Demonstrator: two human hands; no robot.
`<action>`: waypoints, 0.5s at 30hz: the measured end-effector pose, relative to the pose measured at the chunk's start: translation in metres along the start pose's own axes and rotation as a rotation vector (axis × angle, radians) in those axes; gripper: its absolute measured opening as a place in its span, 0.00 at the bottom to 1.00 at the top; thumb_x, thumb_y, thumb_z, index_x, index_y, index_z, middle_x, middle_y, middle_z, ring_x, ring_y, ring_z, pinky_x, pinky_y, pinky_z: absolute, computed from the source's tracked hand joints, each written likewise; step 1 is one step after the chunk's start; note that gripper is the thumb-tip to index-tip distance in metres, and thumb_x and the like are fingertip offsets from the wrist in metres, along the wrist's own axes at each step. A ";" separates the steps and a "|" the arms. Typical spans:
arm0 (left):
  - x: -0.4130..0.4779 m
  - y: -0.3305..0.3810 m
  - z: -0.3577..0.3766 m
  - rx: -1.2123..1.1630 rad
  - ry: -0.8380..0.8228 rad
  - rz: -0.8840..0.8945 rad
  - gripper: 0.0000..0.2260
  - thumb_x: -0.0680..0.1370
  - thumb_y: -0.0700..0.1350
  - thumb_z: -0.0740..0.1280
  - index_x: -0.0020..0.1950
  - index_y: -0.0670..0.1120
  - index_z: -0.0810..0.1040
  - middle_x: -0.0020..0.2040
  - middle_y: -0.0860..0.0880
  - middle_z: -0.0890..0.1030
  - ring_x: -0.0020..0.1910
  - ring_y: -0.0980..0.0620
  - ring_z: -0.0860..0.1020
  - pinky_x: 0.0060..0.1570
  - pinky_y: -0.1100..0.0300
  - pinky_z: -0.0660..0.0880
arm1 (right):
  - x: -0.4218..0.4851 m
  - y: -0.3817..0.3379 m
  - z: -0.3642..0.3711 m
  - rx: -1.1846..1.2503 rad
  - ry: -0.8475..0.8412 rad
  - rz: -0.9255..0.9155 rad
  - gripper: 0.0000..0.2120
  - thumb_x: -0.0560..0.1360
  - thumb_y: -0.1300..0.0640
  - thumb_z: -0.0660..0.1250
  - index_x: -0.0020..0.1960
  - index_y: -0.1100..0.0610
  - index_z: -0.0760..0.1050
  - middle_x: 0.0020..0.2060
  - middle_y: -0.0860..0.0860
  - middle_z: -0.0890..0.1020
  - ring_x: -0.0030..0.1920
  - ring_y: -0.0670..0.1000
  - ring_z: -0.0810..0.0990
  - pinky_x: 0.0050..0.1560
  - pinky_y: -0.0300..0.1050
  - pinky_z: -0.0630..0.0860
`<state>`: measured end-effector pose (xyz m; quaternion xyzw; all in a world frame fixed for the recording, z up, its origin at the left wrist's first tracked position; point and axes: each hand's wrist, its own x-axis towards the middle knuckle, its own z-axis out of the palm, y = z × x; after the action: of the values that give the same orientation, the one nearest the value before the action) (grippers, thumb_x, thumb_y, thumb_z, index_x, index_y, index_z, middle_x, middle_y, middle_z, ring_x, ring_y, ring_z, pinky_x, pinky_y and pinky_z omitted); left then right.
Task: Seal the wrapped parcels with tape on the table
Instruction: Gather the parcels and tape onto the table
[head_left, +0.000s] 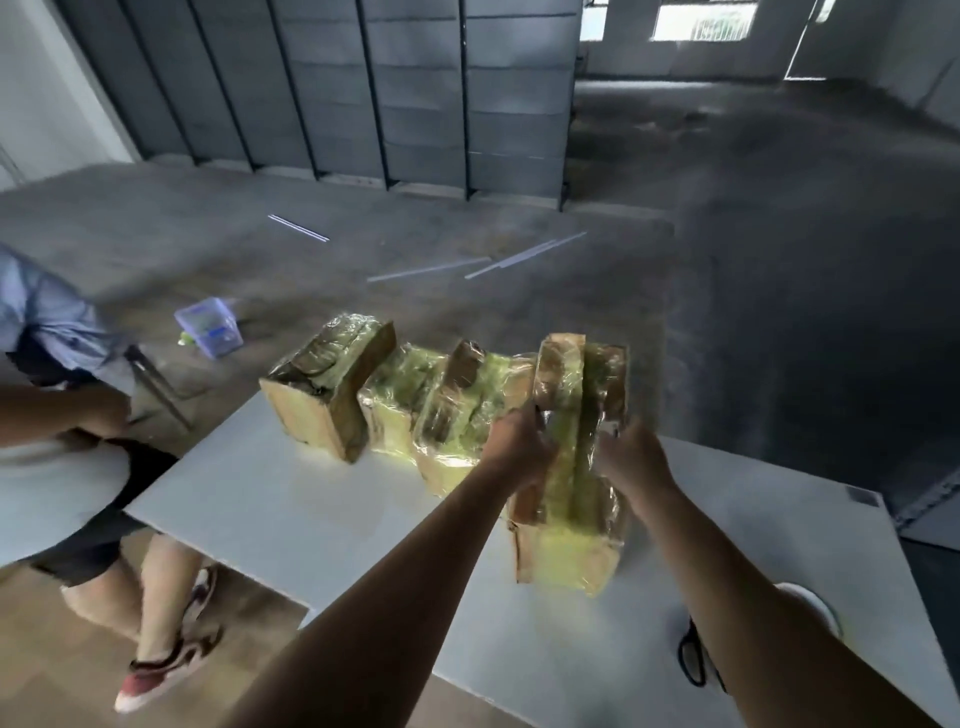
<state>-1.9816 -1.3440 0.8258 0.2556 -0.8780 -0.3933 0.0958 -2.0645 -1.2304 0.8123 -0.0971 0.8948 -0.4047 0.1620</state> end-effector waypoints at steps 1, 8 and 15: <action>0.008 -0.003 0.004 0.008 0.007 0.005 0.12 0.78 0.41 0.63 0.61 0.44 0.74 0.46 0.48 0.78 0.43 0.48 0.76 0.35 0.62 0.68 | 0.009 0.002 0.004 -0.007 -0.009 0.006 0.22 0.76 0.63 0.56 0.70 0.64 0.62 0.57 0.62 0.77 0.51 0.60 0.78 0.41 0.49 0.77; 0.044 -0.020 0.011 -0.025 0.076 -0.027 0.11 0.81 0.43 0.62 0.63 0.46 0.74 0.50 0.45 0.80 0.46 0.45 0.79 0.45 0.51 0.78 | 0.040 0.000 0.023 0.007 -0.040 -0.055 0.20 0.80 0.63 0.55 0.72 0.62 0.61 0.56 0.62 0.78 0.49 0.60 0.79 0.39 0.46 0.74; 0.059 -0.036 -0.007 -0.017 0.096 -0.036 0.13 0.81 0.45 0.62 0.65 0.45 0.73 0.51 0.47 0.80 0.42 0.50 0.79 0.35 0.61 0.74 | 0.048 -0.020 0.042 0.003 -0.051 -0.070 0.17 0.80 0.63 0.53 0.68 0.61 0.64 0.51 0.59 0.79 0.38 0.51 0.76 0.29 0.41 0.68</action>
<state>-2.0160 -1.3998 0.8018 0.2890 -0.8642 -0.3898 0.1331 -2.0931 -1.2875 0.7911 -0.1381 0.8859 -0.4087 0.1705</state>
